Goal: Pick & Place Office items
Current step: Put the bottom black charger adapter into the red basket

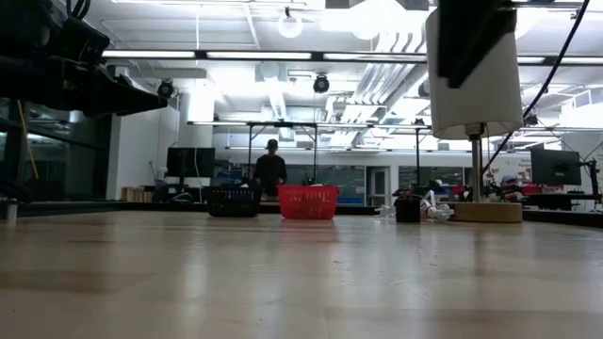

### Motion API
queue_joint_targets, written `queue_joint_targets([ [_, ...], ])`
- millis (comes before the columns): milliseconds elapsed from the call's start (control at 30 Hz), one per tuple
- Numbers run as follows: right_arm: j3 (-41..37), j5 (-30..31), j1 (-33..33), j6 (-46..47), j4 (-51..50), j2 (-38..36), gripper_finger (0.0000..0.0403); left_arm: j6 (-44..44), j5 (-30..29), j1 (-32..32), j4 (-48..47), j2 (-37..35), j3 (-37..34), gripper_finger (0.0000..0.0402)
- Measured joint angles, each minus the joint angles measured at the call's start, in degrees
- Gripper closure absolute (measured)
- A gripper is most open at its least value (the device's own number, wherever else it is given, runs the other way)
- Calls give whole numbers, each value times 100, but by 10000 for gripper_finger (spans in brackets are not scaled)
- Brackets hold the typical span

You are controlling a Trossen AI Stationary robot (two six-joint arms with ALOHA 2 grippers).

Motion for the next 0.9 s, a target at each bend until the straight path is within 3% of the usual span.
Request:
queue_joint_targets([
  [467,-358,-545,1220,2685,58,111,228,-1,0,-1,1,1,0,235],
  [900,-1135,-1103,1712,3539,1452,210,228,-1,0,0,0,2,0,235],
])
